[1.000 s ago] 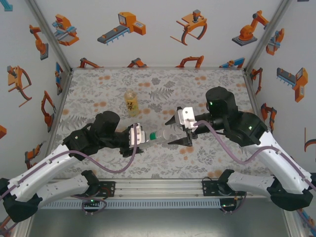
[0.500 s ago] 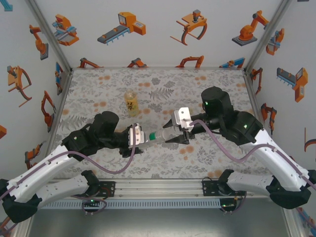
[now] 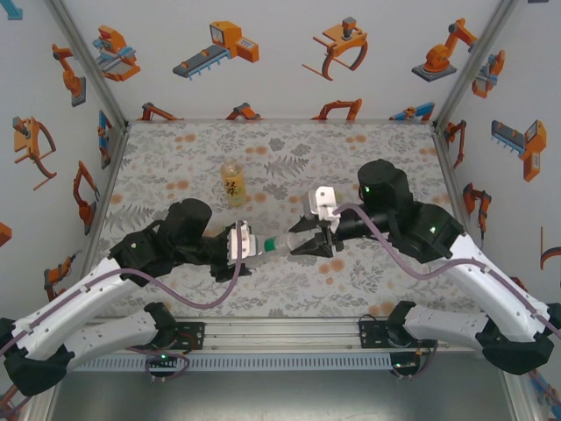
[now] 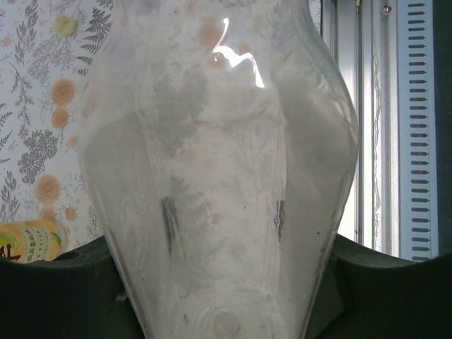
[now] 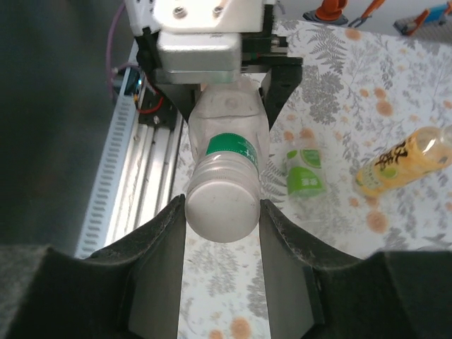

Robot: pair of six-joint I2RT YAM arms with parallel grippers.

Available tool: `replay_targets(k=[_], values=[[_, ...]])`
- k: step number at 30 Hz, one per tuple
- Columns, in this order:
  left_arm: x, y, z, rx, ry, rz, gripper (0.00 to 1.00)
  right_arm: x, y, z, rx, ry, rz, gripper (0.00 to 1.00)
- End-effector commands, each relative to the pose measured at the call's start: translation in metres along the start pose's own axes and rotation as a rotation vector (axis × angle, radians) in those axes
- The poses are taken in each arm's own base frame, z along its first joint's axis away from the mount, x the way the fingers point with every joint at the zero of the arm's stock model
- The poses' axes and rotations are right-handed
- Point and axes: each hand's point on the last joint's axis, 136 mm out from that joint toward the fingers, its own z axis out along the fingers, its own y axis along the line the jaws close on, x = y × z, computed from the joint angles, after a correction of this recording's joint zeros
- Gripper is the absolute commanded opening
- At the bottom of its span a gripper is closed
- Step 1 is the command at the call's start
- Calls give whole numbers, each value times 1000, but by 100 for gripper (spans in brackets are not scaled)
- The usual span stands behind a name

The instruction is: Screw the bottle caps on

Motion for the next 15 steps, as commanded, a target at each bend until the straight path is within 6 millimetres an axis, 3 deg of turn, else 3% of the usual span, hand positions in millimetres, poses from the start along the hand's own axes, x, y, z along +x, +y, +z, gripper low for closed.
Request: replay_targets(k=[1, 8, 15], values=[[-20, 5, -10, -32, -64, 21, 0, -5, -10, 3, 62, -52, 274, 20], [-19, 8, -7, -43, -58, 24, 0, 1, -26, 1, 183, -133, 695, 13], [-20, 16, -4, -79, -59, 32, 0, 35, -48, -1, 368, -97, 1291, 2]])
